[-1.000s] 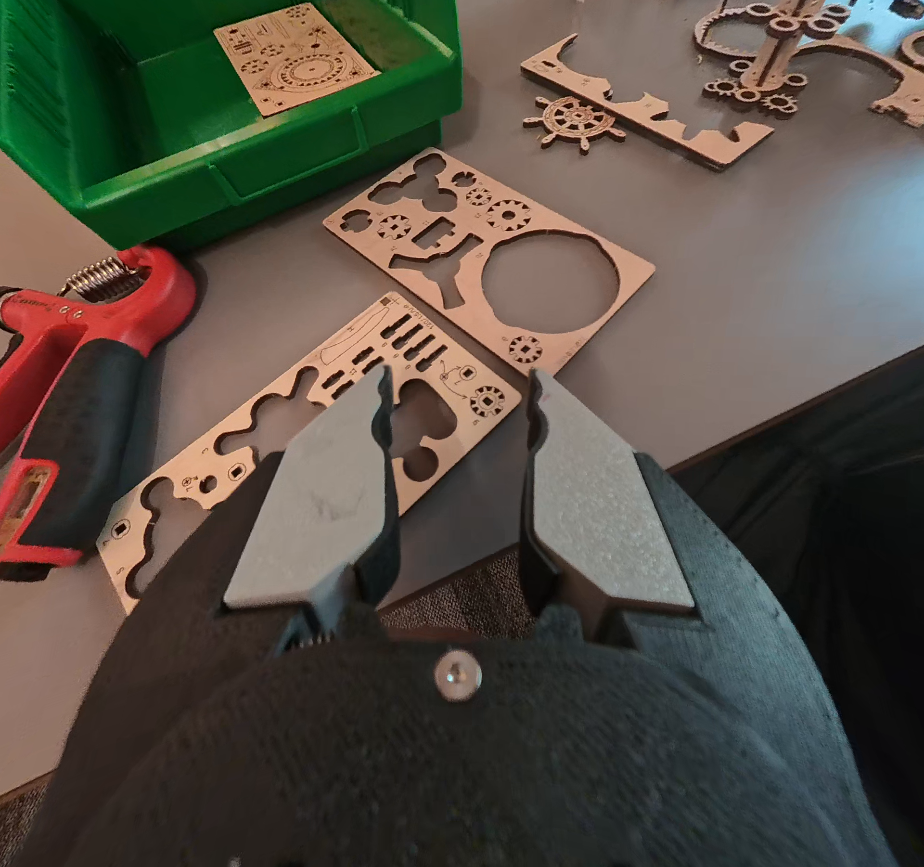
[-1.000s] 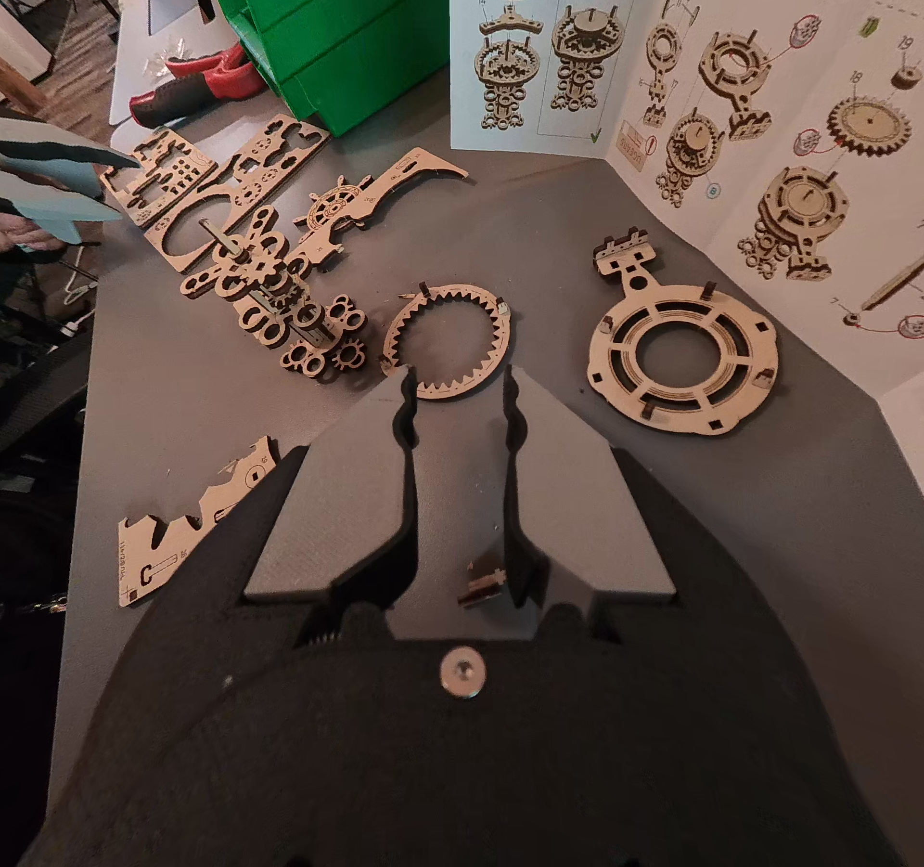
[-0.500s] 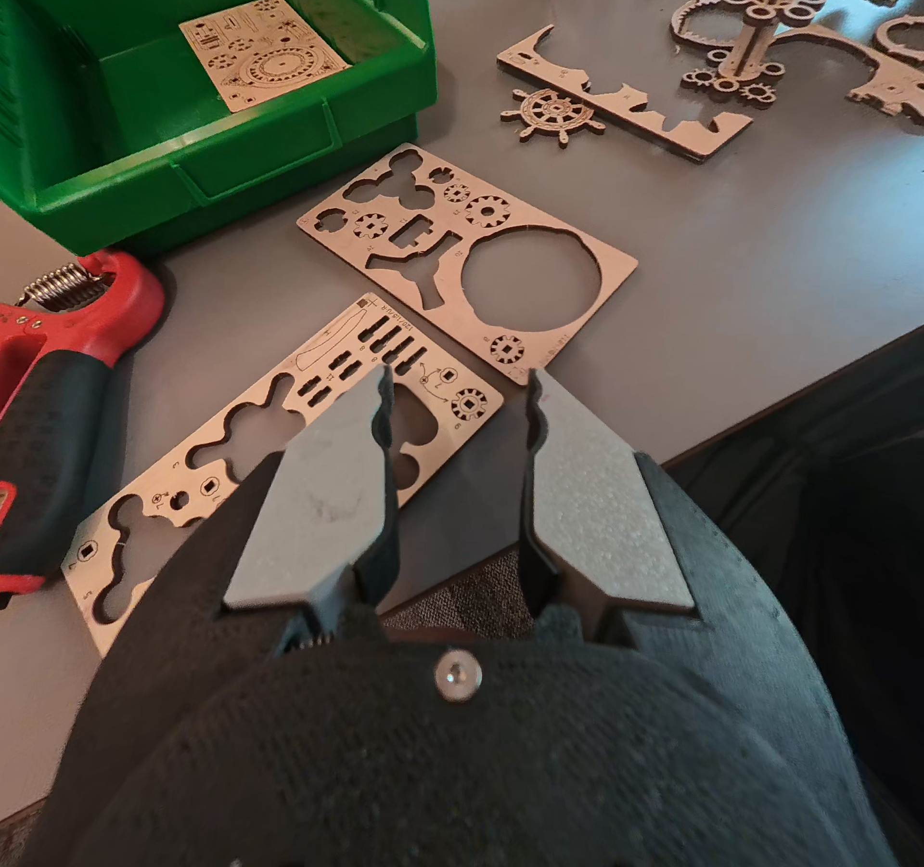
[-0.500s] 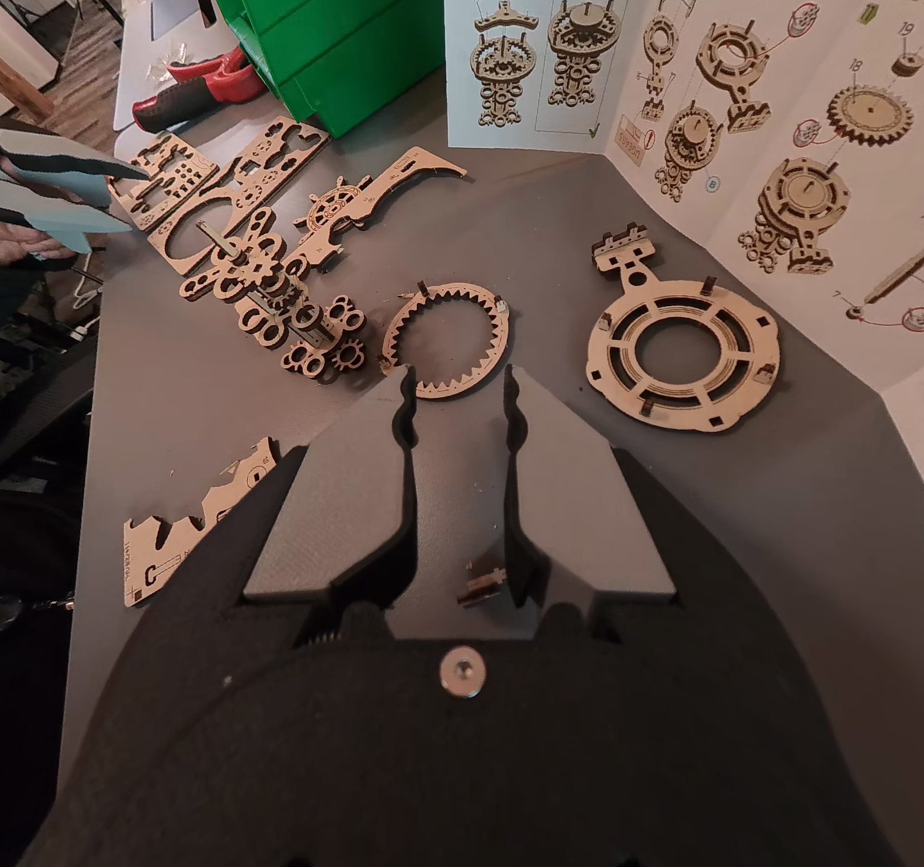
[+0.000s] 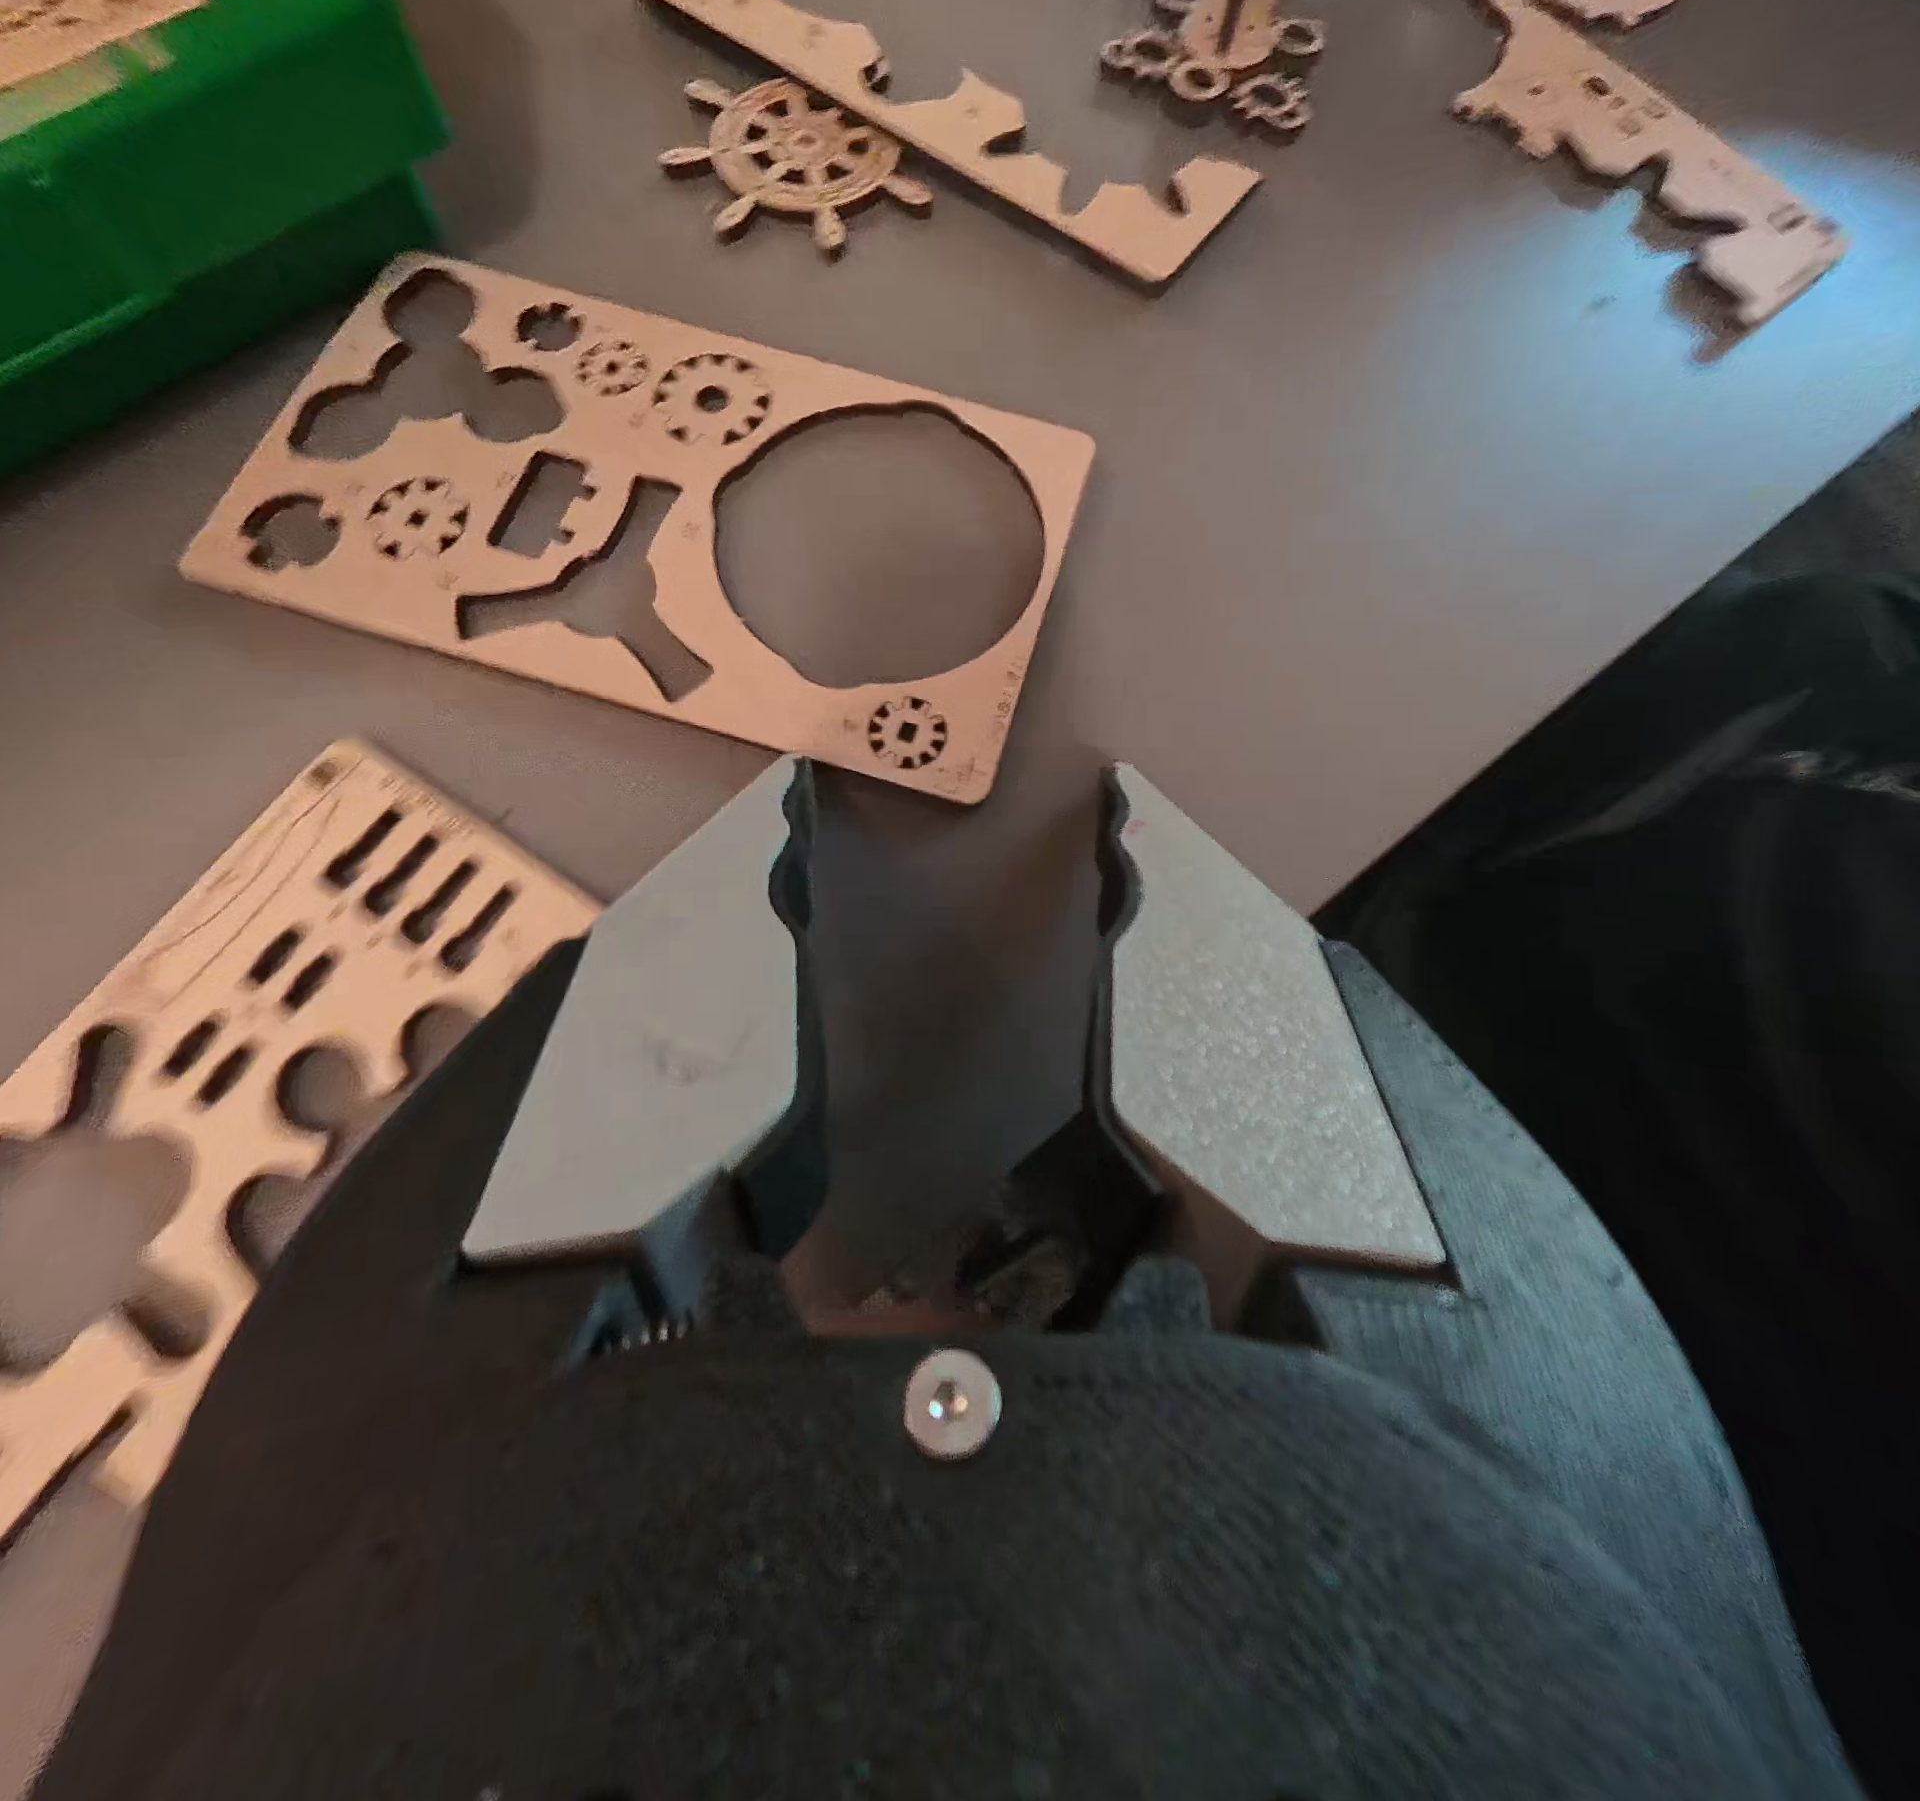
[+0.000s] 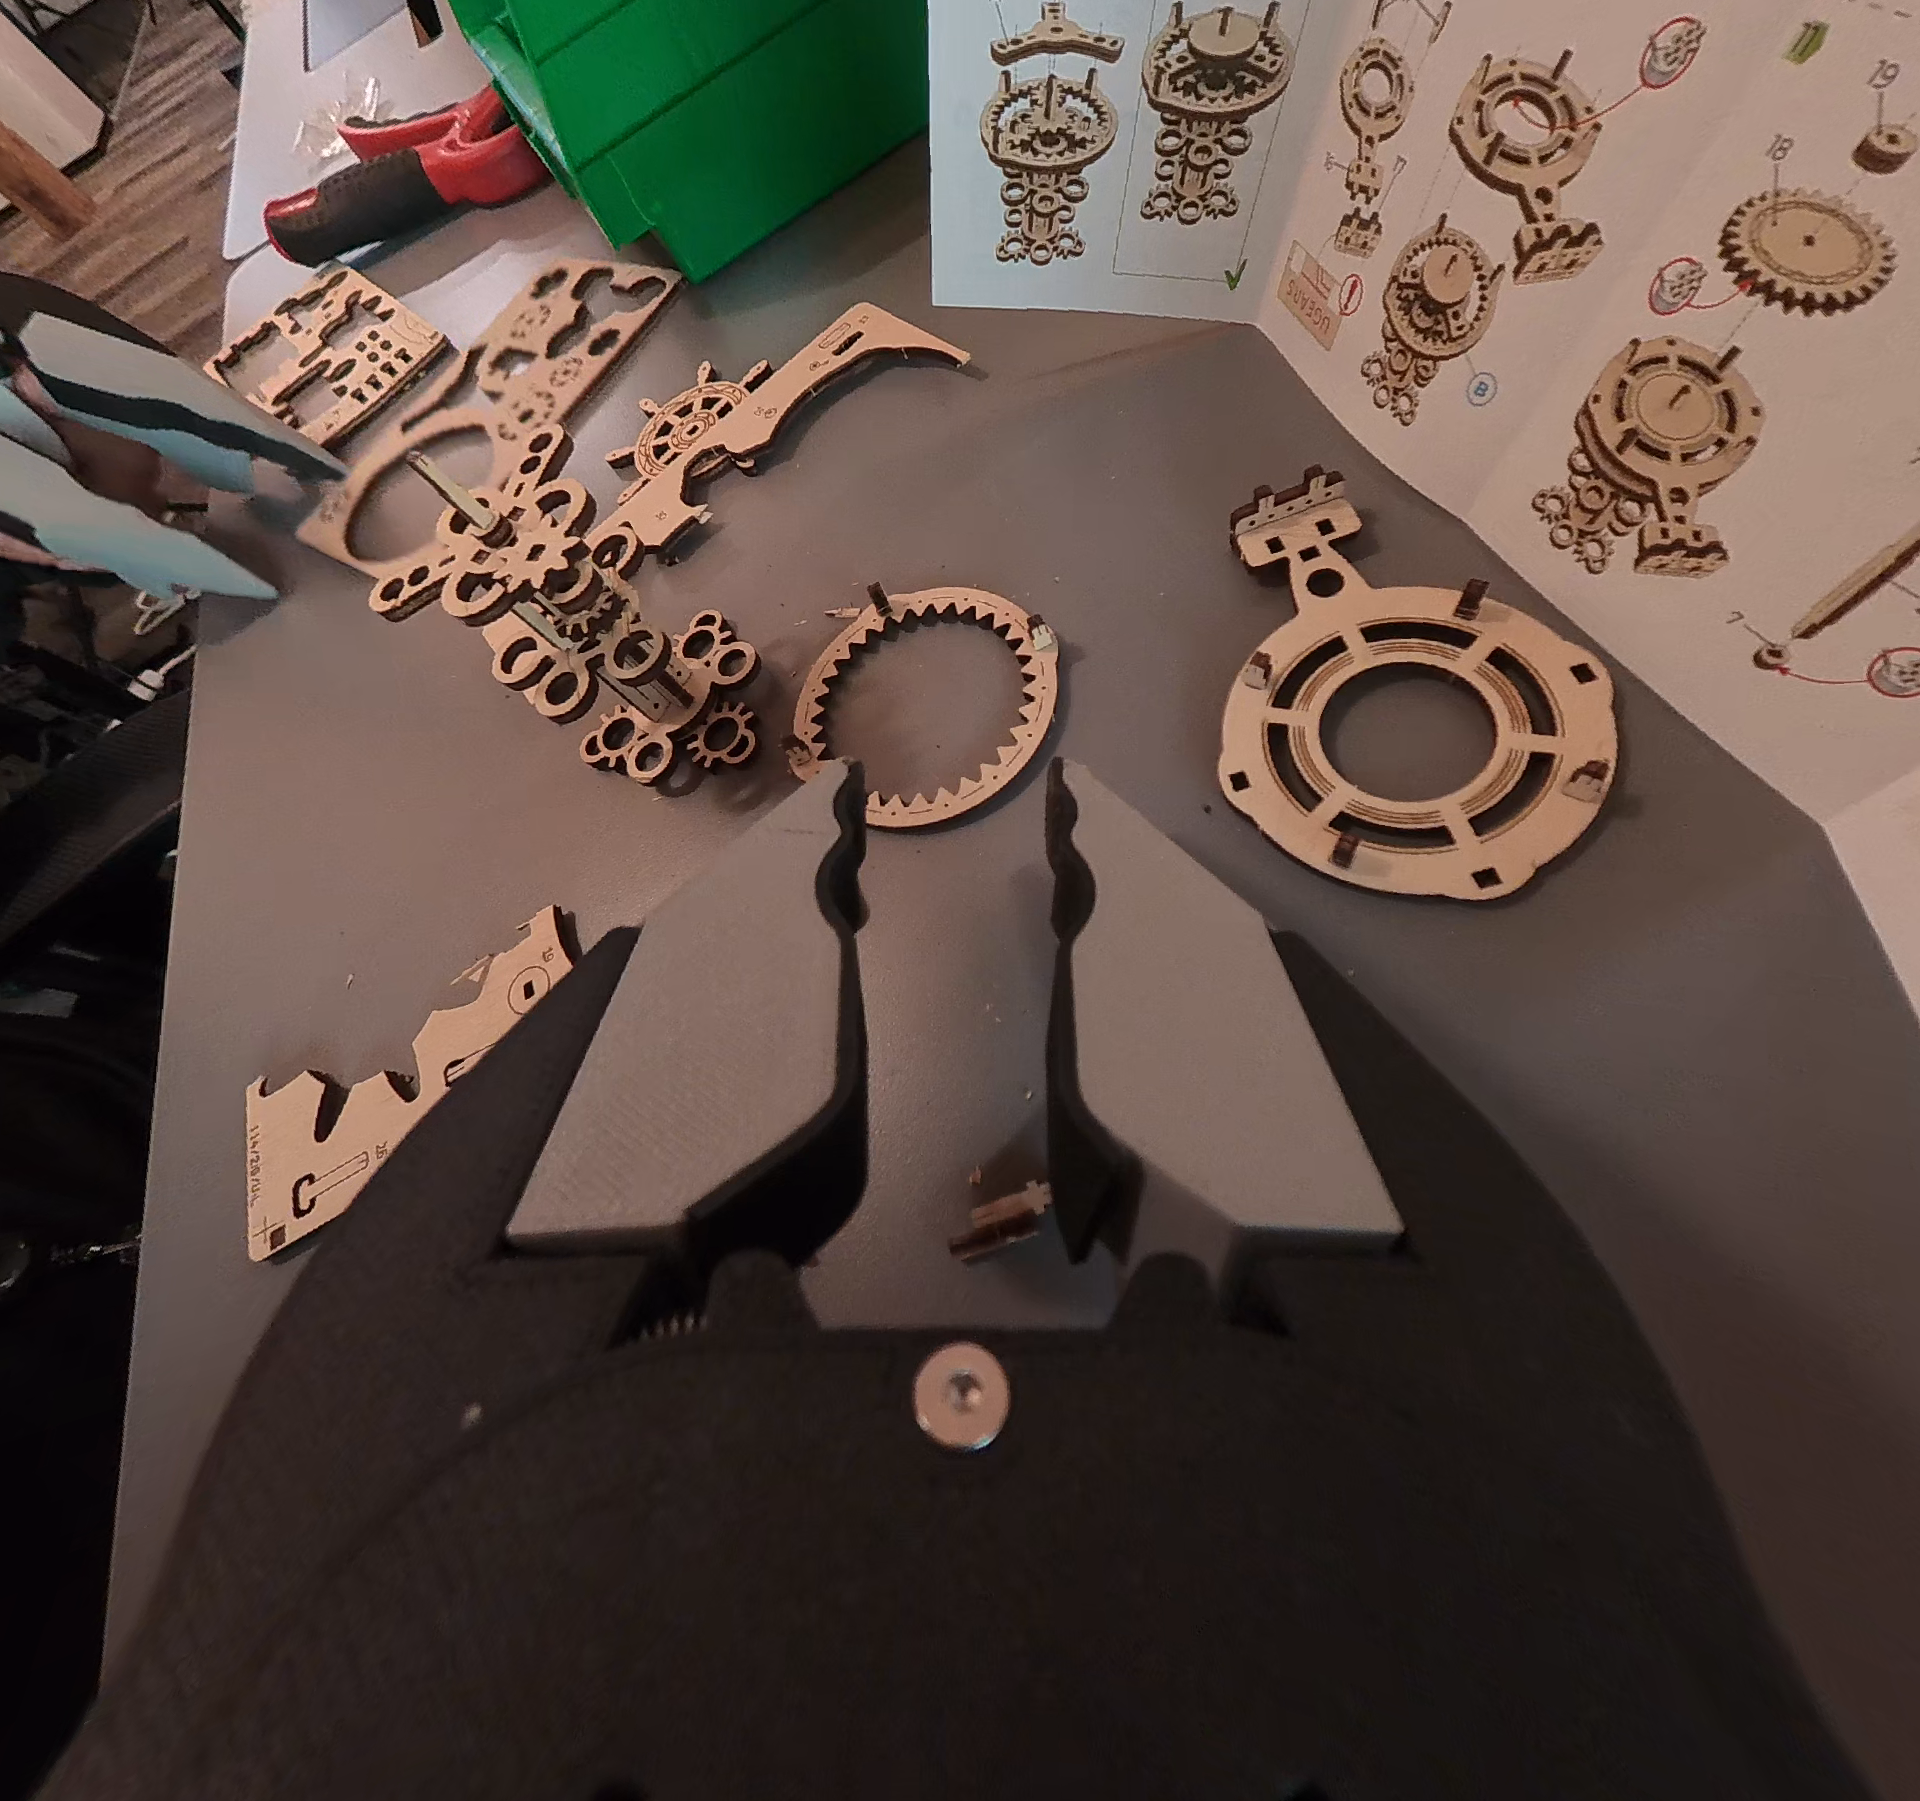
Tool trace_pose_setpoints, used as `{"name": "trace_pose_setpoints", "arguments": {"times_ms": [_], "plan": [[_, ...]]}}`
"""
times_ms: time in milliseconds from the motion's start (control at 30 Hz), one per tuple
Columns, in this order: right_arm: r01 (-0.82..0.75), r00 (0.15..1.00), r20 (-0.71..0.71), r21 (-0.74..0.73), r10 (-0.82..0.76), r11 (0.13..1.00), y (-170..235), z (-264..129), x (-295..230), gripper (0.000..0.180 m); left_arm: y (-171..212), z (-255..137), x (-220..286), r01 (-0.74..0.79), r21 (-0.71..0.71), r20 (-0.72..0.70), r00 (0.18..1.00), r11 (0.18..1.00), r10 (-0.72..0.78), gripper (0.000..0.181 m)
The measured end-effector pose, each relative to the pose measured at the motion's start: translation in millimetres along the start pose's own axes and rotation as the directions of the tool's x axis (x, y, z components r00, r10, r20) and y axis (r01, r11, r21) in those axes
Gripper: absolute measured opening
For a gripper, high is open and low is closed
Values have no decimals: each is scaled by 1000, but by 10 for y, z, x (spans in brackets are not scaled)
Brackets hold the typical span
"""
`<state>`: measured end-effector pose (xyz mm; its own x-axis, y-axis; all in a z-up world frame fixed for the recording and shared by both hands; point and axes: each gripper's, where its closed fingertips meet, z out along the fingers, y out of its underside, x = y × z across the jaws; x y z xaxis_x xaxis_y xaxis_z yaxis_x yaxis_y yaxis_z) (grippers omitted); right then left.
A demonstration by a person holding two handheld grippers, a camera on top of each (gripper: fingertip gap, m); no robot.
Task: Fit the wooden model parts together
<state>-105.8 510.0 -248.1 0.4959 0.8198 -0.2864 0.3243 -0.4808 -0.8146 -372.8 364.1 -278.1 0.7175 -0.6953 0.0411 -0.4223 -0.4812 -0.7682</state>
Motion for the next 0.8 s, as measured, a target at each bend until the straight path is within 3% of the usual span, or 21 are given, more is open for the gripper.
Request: {"name": "trace_pose_setpoints", "arguments": {"times_ms": [33, 167, 233, 367, 433, 567, 667, 800], "plan": [[-1, 1000, 1, 1, 1, 1000, -1, 0, -1, 31, -62, 56, 106, 11, 9, -56, 998, 1000, -11, 52], [1, 1000, 3, -2, -1, 1000, 2, 3, -5, 31, -311, 192, 788, 10, 59, -372, 928, 998, 13, 50], [4, 1000, 0, -2, -4, 1000, 4, -2, -8, 31, -360, 212, 783, -19, 79, -333, 942, 997, 44, 51], [4, 1000, 7, 2, -4, 1000, -4, -7, -16, 31, -361, 114, 234, -78, 51, -87, 993, 996, 82, 53], [7, 1000, 10, -2, -6, 1000, -3, 1, -22, 31, -404, 49, 123, -77, 48, -59, 995, 996, 79, 53], [18, 1000, 5, -9, -18, 1000, 2, 14, -32, 31, -423, 142, 121, -115, 11, -74, 991, 993, 116, 55], [18, 1000, 0, -9, -18, 1000, 7, 9, -27, 31, -298, 270, 230, -62, -77, -198, 979, 995, 46, 57], [12, 1000, 0, 5, -12, 1000, -12, -18, -21, 30, -336, 260, 430, 24, -84, -322, 946, 996, -50, 60]]}}
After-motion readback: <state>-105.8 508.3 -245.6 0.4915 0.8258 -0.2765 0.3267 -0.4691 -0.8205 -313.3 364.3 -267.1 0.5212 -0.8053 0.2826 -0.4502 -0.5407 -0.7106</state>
